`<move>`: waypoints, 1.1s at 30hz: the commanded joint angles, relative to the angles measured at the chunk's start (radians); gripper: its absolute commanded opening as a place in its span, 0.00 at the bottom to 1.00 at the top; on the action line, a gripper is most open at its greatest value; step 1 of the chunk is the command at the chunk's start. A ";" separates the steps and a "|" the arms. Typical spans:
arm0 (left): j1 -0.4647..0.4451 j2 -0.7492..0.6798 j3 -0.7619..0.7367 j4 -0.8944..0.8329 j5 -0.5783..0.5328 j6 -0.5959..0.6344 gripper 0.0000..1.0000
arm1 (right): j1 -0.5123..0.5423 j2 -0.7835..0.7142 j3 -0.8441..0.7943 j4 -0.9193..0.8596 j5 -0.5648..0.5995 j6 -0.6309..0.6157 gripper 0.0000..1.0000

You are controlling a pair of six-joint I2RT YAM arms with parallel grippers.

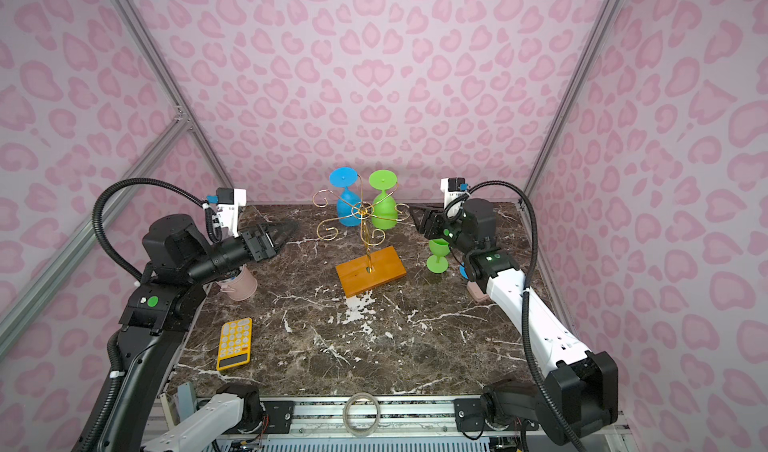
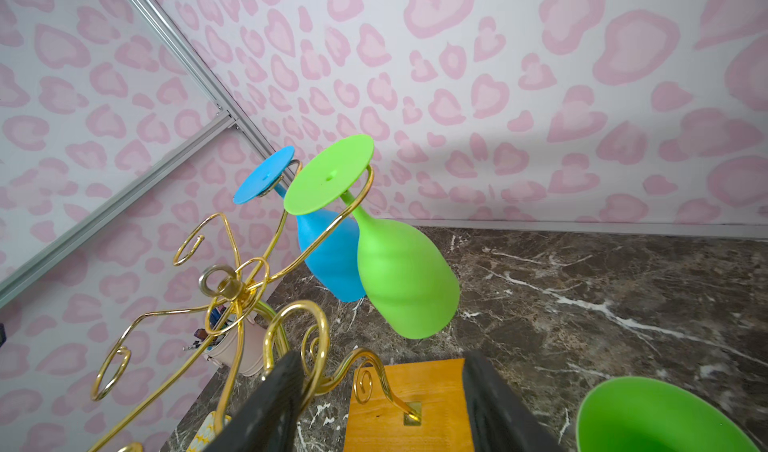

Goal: Take the wine glass off the wine glass rack
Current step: 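Move the left gripper to the rack stem while the right nears the green glass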

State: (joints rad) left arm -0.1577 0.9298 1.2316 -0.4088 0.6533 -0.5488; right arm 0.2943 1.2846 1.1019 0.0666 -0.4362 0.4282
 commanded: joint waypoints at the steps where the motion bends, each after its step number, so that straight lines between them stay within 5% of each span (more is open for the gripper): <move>1: -0.005 -0.056 -0.065 0.065 -0.055 0.118 0.92 | 0.002 -0.013 -0.023 -0.050 0.072 -0.061 0.63; 17: -0.047 -0.239 -0.279 0.184 -0.097 0.384 0.86 | 0.016 0.077 0.136 -0.058 0.015 -0.071 0.63; 26: -0.127 -0.393 -0.490 0.291 -0.170 0.395 0.81 | 0.056 0.117 0.200 -0.103 0.008 -0.086 0.63; 33: -0.256 -0.363 -0.556 0.315 -0.310 0.440 0.76 | 0.083 0.143 0.200 -0.120 0.046 -0.099 0.63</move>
State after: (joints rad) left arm -0.3664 0.5461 0.6914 -0.1566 0.4408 -0.1413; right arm 0.3733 1.4162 1.3045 -0.0494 -0.4137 0.3431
